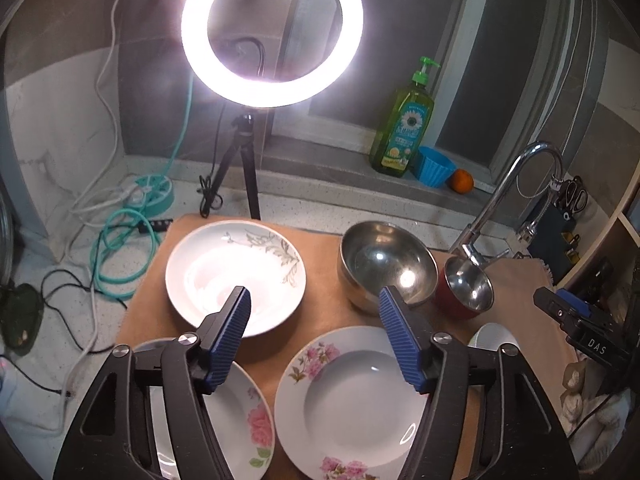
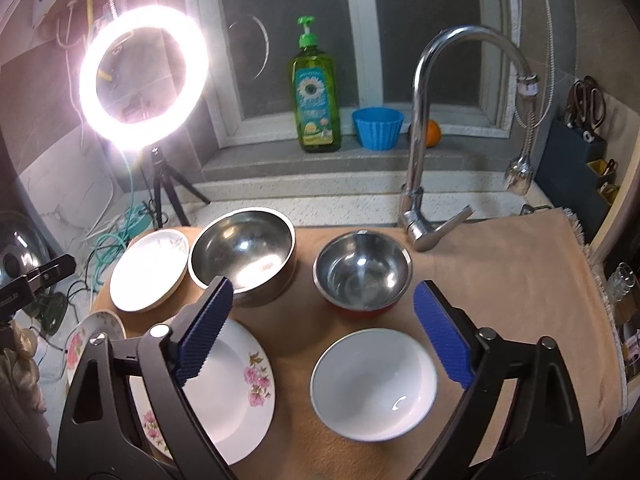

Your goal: Organize plates and bowls

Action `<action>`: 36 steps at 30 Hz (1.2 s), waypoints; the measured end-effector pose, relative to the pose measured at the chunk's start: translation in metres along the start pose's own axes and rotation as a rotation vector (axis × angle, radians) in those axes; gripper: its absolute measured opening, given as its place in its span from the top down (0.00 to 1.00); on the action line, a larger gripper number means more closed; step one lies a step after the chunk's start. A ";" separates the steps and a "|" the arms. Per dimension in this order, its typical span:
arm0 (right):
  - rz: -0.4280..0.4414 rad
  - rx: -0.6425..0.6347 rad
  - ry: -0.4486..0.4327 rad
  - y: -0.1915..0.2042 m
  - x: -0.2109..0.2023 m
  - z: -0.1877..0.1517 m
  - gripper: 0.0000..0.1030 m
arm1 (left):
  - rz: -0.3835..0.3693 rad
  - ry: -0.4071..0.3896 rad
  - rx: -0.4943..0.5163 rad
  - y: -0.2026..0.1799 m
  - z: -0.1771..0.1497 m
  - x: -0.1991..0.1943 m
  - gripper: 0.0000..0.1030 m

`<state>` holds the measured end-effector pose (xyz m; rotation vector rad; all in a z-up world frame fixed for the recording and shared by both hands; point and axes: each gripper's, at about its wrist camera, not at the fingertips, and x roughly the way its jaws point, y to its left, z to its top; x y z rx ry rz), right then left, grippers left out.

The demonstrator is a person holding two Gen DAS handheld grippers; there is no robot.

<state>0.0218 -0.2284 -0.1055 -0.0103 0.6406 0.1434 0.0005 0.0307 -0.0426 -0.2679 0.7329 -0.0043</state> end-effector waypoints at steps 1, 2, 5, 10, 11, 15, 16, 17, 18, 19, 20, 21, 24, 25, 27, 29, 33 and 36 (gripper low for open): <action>0.006 -0.001 0.012 0.001 0.002 -0.002 0.14 | -0.012 0.018 -0.011 0.003 -0.001 0.004 0.43; 0.011 -0.003 0.020 0.001 0.004 -0.004 0.15 | -0.022 0.036 -0.020 0.006 -0.003 0.007 0.47; 0.033 -0.003 0.054 0.002 0.012 -0.010 0.23 | -0.036 0.086 -0.026 0.013 -0.010 0.017 0.53; 0.082 0.014 0.120 0.003 0.023 -0.027 0.39 | -0.088 0.189 -0.021 0.019 -0.022 0.036 0.65; 0.095 0.019 0.137 0.003 0.025 -0.031 0.40 | -0.100 0.212 -0.023 0.021 -0.024 0.040 0.68; 0.135 0.016 0.196 0.007 0.031 -0.046 0.44 | -0.122 0.299 -0.018 0.025 -0.031 0.058 0.74; 0.149 0.018 0.212 0.009 0.032 -0.050 0.47 | -0.127 0.312 -0.017 0.025 -0.033 0.061 0.75; 0.164 0.019 0.234 0.010 0.034 -0.054 0.49 | -0.136 0.326 -0.019 0.025 -0.034 0.064 0.75; 0.177 0.023 0.247 0.011 0.036 -0.059 0.53 | -0.143 0.341 -0.020 0.026 -0.035 0.067 0.76; 0.193 0.031 0.266 0.011 0.038 -0.063 0.55 | -0.145 0.351 -0.020 0.027 -0.035 0.070 0.76; 0.210 0.042 0.289 0.012 0.041 -0.067 0.56 | -0.147 0.361 -0.019 0.027 -0.036 0.072 0.76; 0.225 0.054 0.306 0.012 0.042 -0.071 0.57 | -0.153 0.374 -0.017 0.027 -0.036 0.075 0.76; 0.263 0.093 0.354 0.012 0.050 -0.083 0.57 | -0.157 0.403 -0.013 0.030 -0.037 0.084 0.76; 0.272 0.106 0.367 0.012 0.053 -0.086 0.57 | -0.158 0.412 -0.014 0.032 -0.037 0.085 0.76; 0.285 0.132 0.393 0.010 0.058 -0.094 0.57 | -0.158 0.432 -0.027 0.035 -0.037 0.091 0.76; 0.295 0.164 0.417 0.007 0.063 -0.101 0.57 | -0.162 0.451 -0.042 0.038 -0.037 0.097 0.76; 0.317 0.210 0.445 0.003 0.067 -0.111 0.64 | -0.168 0.471 -0.049 0.040 -0.035 0.105 0.76; 0.331 0.243 0.457 -0.001 0.070 -0.117 0.65 | -0.166 0.484 -0.036 0.038 -0.034 0.110 0.76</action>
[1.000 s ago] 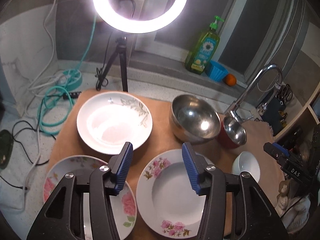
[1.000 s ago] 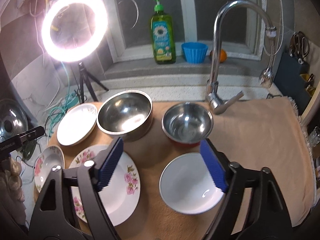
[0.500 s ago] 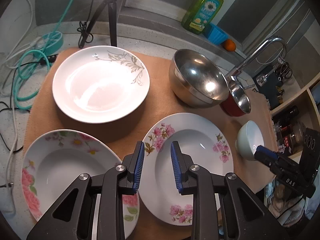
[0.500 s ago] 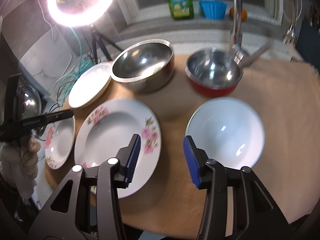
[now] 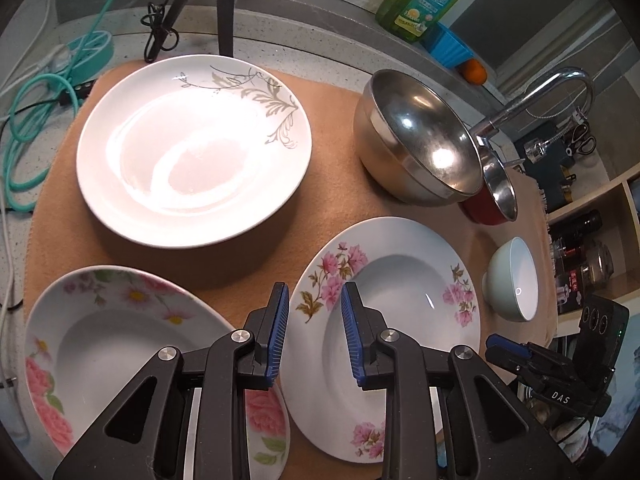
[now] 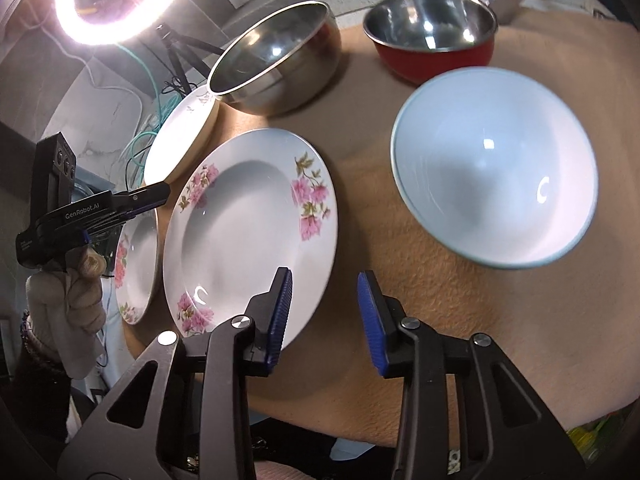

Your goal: Organize plates and bowls

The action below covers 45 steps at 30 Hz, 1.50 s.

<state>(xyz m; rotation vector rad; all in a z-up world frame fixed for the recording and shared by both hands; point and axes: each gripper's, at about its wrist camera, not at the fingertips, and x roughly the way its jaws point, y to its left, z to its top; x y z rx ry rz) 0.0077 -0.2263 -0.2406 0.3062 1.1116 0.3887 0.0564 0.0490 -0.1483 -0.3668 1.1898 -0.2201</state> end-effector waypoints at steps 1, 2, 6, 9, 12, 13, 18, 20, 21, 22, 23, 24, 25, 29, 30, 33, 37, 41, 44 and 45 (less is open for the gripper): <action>0.009 0.012 0.002 -0.002 0.002 -0.001 0.67 | -0.003 0.005 0.002 0.000 0.001 0.001 0.76; 0.017 0.022 0.006 -0.003 0.002 -0.002 0.68 | -0.008 0.013 0.002 0.000 0.002 0.003 0.77; 0.037 0.043 0.017 -0.003 0.005 -0.002 0.72 | -0.005 0.035 -0.002 0.001 0.005 0.008 0.79; 0.050 0.060 0.027 -0.005 0.010 -0.002 0.73 | -0.011 0.044 -0.006 0.002 0.006 0.010 0.79; 0.072 0.080 0.036 -0.008 0.013 -0.003 0.75 | -0.005 0.049 -0.004 0.003 0.007 0.012 0.79; 0.076 0.085 0.040 -0.008 0.014 -0.003 0.75 | -0.007 0.050 -0.005 0.003 0.007 0.012 0.79; 0.105 0.109 0.045 -0.010 0.017 -0.004 0.76 | -0.002 0.055 -0.003 0.005 0.008 0.013 0.80; 0.118 0.121 0.050 -0.011 0.018 -0.004 0.76 | -0.007 0.061 -0.014 0.007 0.009 0.014 0.80; 0.127 0.126 0.052 -0.012 0.018 -0.004 0.76 | -0.017 0.068 -0.021 0.009 0.009 0.016 0.80; 0.132 0.129 0.056 -0.012 0.019 -0.004 0.76 | -0.020 0.072 -0.024 0.009 0.010 0.017 0.80; 0.138 0.132 0.059 -0.012 0.020 -0.004 0.76 | -0.023 0.075 -0.022 0.009 0.010 0.018 0.80; 0.143 0.134 0.060 -0.013 0.020 -0.005 0.76 | -0.026 0.079 -0.021 0.009 0.010 0.018 0.80; 0.147 0.136 0.063 -0.012 0.020 -0.005 0.76 | -0.029 0.081 -0.023 0.010 0.011 0.018 0.80; 0.160 0.131 0.066 -0.009 0.021 -0.005 0.81 | -0.027 0.086 -0.009 0.009 0.011 0.019 0.80; 0.164 0.128 0.067 -0.008 0.021 -0.004 0.83 | -0.024 0.085 -0.004 0.008 0.011 0.019 0.80; 0.156 0.122 0.067 -0.006 0.021 -0.003 0.84 | -0.016 0.083 0.009 0.006 0.010 0.019 0.80; 0.152 0.122 0.071 -0.006 0.020 -0.003 0.84 | -0.008 0.078 0.015 0.003 0.009 0.019 0.80; 0.135 0.117 0.074 -0.005 0.020 -0.002 0.84 | 0.007 0.077 0.028 -0.001 0.005 0.019 0.80; 0.128 0.117 0.075 -0.007 0.018 -0.001 0.84 | 0.012 0.080 0.041 -0.005 0.000 0.019 0.80; 0.125 0.119 0.075 -0.008 0.017 0.000 0.84 | 0.015 0.080 0.048 -0.007 -0.003 0.019 0.80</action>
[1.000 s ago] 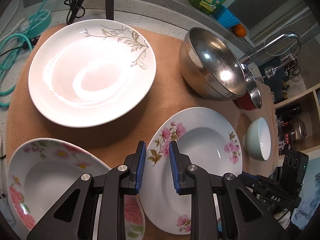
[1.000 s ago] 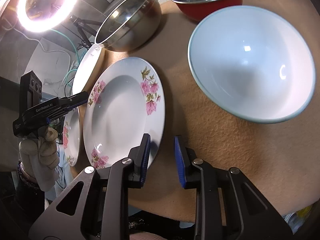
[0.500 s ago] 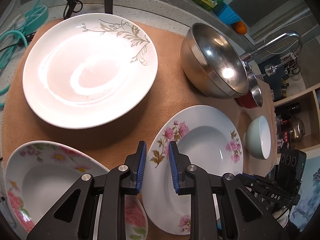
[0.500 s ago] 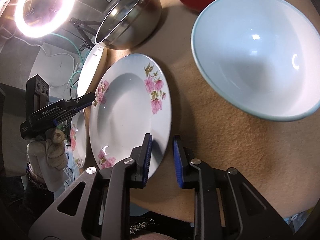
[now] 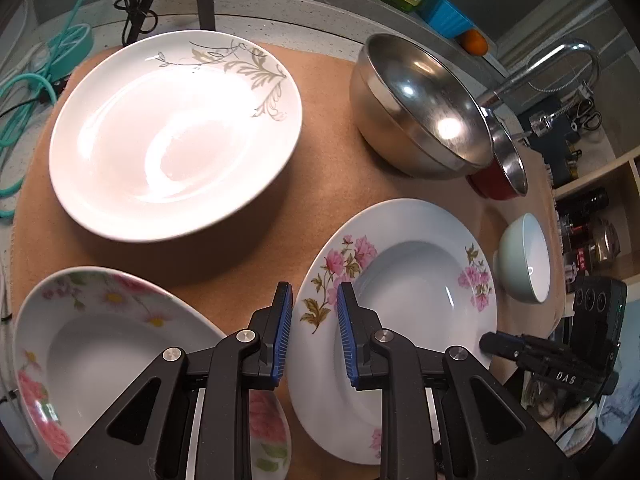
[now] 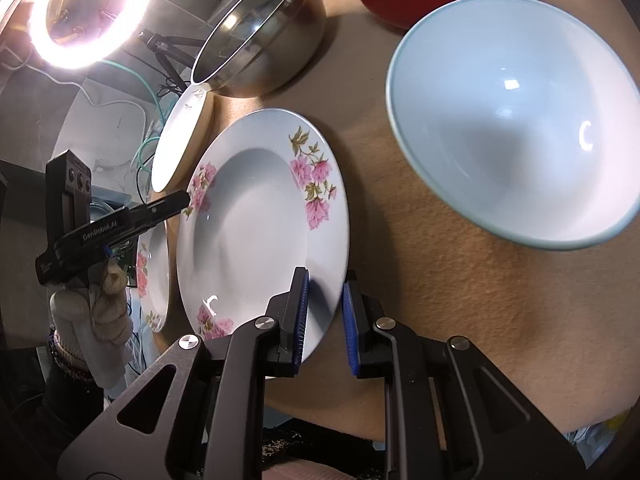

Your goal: Organize plates and bowls

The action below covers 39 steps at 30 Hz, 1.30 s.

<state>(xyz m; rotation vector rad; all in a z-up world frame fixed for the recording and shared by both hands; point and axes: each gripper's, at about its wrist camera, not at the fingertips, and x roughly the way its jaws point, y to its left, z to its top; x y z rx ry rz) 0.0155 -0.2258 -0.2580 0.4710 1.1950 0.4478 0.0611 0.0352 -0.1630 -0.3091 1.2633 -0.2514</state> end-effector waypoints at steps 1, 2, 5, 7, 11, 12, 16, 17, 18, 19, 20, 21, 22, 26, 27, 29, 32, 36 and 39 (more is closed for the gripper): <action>-0.001 0.001 0.001 -0.001 -0.001 0.001 0.84 | 0.004 0.000 0.008 -0.002 -0.002 0.000 0.80; -0.004 0.002 0.000 -0.003 -0.001 0.001 0.84 | 0.008 -0.001 0.014 -0.004 -0.004 0.000 0.80; -0.019 0.007 -0.006 -0.006 -0.004 0.003 0.83 | 0.011 0.002 0.023 -0.010 -0.009 -0.001 0.80; -0.025 0.009 -0.011 -0.008 -0.005 0.004 0.83 | 0.010 0.005 0.028 -0.013 -0.013 -0.001 0.80; -0.044 0.005 -0.022 -0.006 -0.006 0.003 0.83 | 0.017 0.004 0.037 -0.017 -0.021 -0.001 0.80; -0.050 0.000 -0.024 -0.005 -0.006 0.002 0.83 | 0.017 0.005 0.037 -0.018 -0.023 -0.001 0.80; -0.060 -0.012 -0.024 -0.002 -0.007 -0.001 0.83 | 0.013 0.009 0.034 -0.017 -0.026 -0.002 0.80; -0.069 -0.017 -0.026 -0.001 -0.007 -0.002 0.83 | 0.013 0.010 0.035 -0.017 -0.026 -0.002 0.80; -0.071 -0.020 -0.025 0.000 -0.007 -0.002 0.83 | 0.014 0.011 0.036 -0.017 -0.027 -0.001 0.80; -0.073 -0.022 -0.024 0.002 -0.006 -0.003 0.83 | 0.015 0.012 0.038 -0.017 -0.027 -0.002 0.80; -0.074 -0.024 -0.022 0.002 -0.006 -0.004 0.83 | 0.016 0.012 0.040 -0.017 -0.028 -0.002 0.80; -0.075 -0.025 -0.020 0.002 -0.006 -0.004 0.83 | 0.017 0.011 0.041 -0.017 -0.027 -0.002 0.80; -0.076 -0.025 -0.018 0.003 -0.006 -0.005 0.83 | 0.018 0.010 0.043 -0.018 -0.027 -0.001 0.80; -0.080 -0.028 -0.015 0.003 -0.002 -0.005 0.82 | 0.022 0.003 0.053 -0.020 -0.026 -0.001 0.80; -0.083 -0.029 -0.014 0.004 -0.001 -0.005 0.82 | 0.024 0.001 0.054 -0.020 -0.027 -0.001 0.80; -0.101 -0.040 -0.014 0.007 -0.001 -0.004 0.80 | 0.027 -0.003 0.056 -0.021 -0.027 0.000 0.80; -0.132 -0.060 -0.018 0.009 -0.003 -0.009 0.80 | 0.032 -0.013 0.055 -0.021 -0.028 -0.002 0.80; -0.166 -0.075 -0.037 0.011 -0.011 -0.011 0.73 | 0.055 -0.058 0.073 -0.025 -0.027 -0.013 0.80; -0.190 -0.095 -0.076 0.016 -0.023 -0.010 0.61 | 0.067 -0.105 0.080 -0.025 -0.026 -0.028 0.80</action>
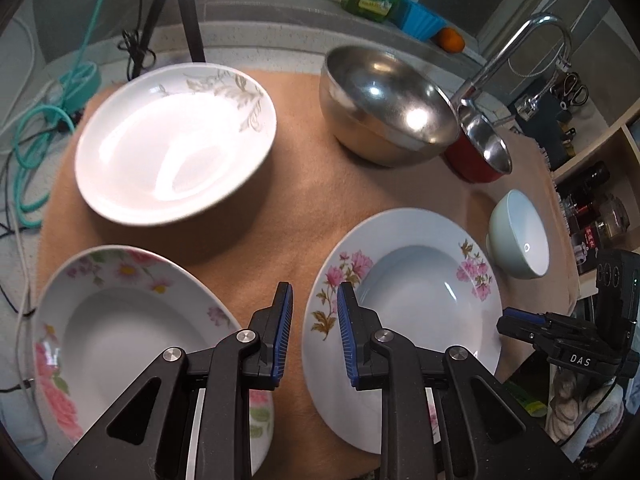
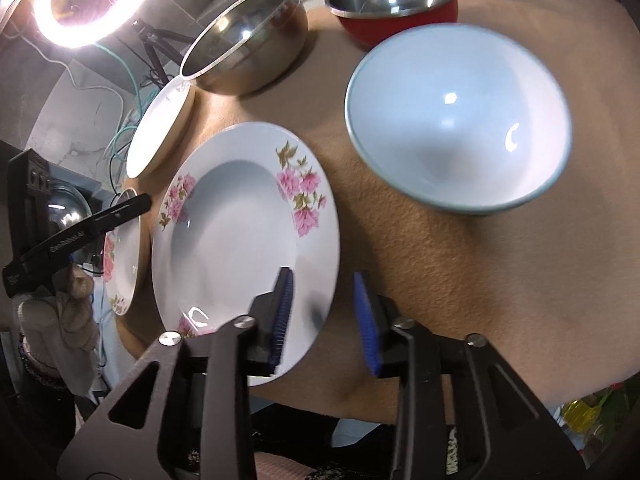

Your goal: Organize plates and bowls

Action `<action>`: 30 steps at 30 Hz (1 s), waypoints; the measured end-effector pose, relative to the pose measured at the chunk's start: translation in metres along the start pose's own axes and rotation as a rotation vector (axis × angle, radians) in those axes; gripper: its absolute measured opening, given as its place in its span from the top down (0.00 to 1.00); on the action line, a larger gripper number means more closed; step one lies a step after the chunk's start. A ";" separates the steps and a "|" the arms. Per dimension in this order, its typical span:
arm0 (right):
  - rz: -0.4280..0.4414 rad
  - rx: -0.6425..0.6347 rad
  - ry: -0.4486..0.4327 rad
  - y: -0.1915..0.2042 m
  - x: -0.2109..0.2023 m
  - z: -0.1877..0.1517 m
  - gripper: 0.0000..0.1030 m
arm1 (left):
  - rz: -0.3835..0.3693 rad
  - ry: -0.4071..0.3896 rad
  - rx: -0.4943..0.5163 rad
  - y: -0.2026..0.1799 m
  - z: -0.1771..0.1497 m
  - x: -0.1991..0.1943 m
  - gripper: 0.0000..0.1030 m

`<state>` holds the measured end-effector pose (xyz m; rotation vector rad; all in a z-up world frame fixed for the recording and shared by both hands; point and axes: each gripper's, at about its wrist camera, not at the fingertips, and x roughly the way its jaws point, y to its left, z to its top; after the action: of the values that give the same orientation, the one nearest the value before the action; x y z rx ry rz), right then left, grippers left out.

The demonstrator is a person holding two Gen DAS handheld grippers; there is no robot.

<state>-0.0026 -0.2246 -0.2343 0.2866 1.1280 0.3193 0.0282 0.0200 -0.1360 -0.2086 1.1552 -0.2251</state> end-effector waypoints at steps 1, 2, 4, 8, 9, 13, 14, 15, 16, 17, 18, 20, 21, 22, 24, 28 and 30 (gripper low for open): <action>-0.009 -0.008 -0.016 0.002 -0.004 0.001 0.58 | 0.002 -0.015 -0.005 0.002 0.001 -0.005 0.80; -0.015 -0.018 -0.033 0.005 -0.009 0.003 0.58 | 0.005 -0.029 -0.012 0.005 0.002 -0.011 0.80; -0.020 -0.035 -0.059 0.010 -0.015 0.007 0.58 | 0.005 -0.058 -0.036 0.012 0.002 -0.023 0.80; 0.018 -0.079 -0.089 0.028 -0.021 0.019 0.58 | 0.021 -0.115 -0.109 0.033 -0.003 -0.046 0.79; 0.027 -0.090 -0.090 0.034 -0.020 0.021 0.58 | 0.025 -0.127 -0.133 0.039 -0.006 -0.051 0.79; 0.073 -0.141 -0.078 0.058 -0.010 0.029 0.57 | 0.042 -0.163 -0.247 0.069 -0.020 -0.068 0.79; 0.090 -0.156 -0.071 0.065 -0.006 0.031 0.57 | 0.048 -0.169 -0.273 0.075 -0.024 -0.072 0.79; 0.103 -0.167 -0.066 0.071 -0.003 0.032 0.57 | 0.055 -0.175 -0.302 0.084 -0.030 -0.075 0.79; 0.116 -0.181 -0.058 0.079 0.000 0.033 0.57 | 0.063 -0.180 -0.327 0.090 -0.035 -0.078 0.79; 0.127 -0.196 -0.051 0.086 0.003 0.033 0.57 | 0.073 -0.188 -0.351 0.097 -0.040 -0.082 0.79; 0.140 -0.216 -0.044 0.096 0.008 0.034 0.57 | 0.086 -0.195 -0.370 0.102 -0.046 -0.085 0.79; 0.156 -0.249 -0.036 0.110 0.014 0.034 0.57 | 0.111 -0.210 -0.402 0.112 -0.056 -0.090 0.79; 0.162 -0.268 -0.030 0.117 0.018 0.034 0.57 | 0.123 -0.213 -0.415 0.116 -0.061 -0.091 0.79; 0.169 -0.284 -0.022 0.124 0.023 0.034 0.57 | 0.129 -0.215 -0.431 0.122 -0.066 -0.093 0.79; 0.185 -0.307 -0.004 0.136 0.031 0.035 0.57 | 0.134 -0.212 -0.464 0.132 -0.076 -0.093 0.79; 0.204 -0.342 0.039 0.158 0.053 0.037 0.58 | 0.135 -0.209 -0.513 0.148 -0.093 -0.093 0.79; 0.209 -0.351 0.057 0.167 0.063 0.037 0.57 | 0.135 -0.206 -0.526 0.152 -0.097 -0.092 0.79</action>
<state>0.0385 -0.0483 -0.2086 0.0840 1.0784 0.7053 -0.0859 0.1876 -0.1349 -0.6002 0.9998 0.2218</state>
